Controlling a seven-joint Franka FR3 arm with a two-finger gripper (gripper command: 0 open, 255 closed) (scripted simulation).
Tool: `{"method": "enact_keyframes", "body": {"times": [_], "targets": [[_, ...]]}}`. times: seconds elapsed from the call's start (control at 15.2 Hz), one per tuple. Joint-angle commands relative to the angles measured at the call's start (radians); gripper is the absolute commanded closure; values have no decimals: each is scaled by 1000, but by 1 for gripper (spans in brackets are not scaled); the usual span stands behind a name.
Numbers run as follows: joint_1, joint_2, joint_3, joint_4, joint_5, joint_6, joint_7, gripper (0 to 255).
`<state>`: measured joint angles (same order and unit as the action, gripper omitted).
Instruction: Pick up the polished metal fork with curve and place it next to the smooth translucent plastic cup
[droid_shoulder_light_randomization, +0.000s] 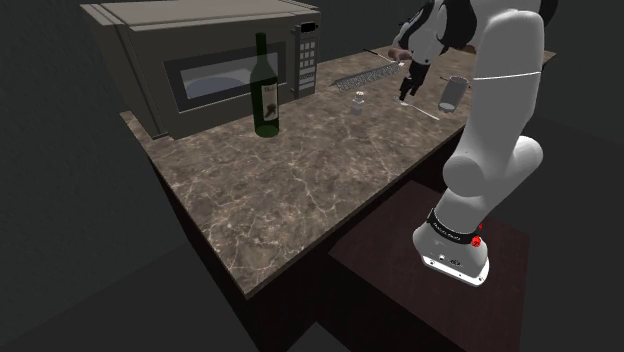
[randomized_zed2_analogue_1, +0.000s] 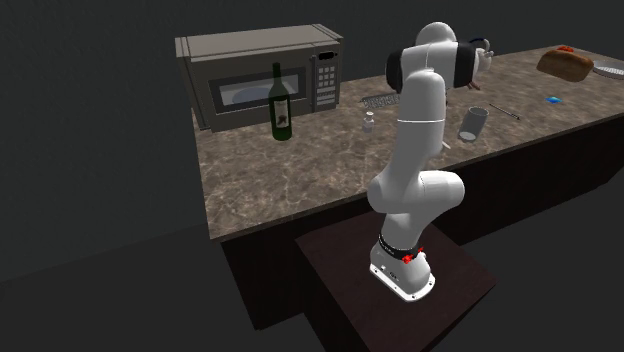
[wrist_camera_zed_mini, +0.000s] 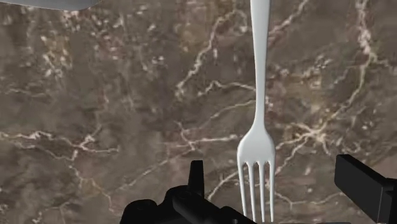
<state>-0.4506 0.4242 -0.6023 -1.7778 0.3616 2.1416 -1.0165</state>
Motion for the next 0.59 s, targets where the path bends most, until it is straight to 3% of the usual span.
{"method": "enact_keyframes", "body": {"times": [0.0,0.53], "targets": [[7,-36,-16,16,-27,-47,13,0],[9,-48,-20,27,-37,-67,20,0]]}}
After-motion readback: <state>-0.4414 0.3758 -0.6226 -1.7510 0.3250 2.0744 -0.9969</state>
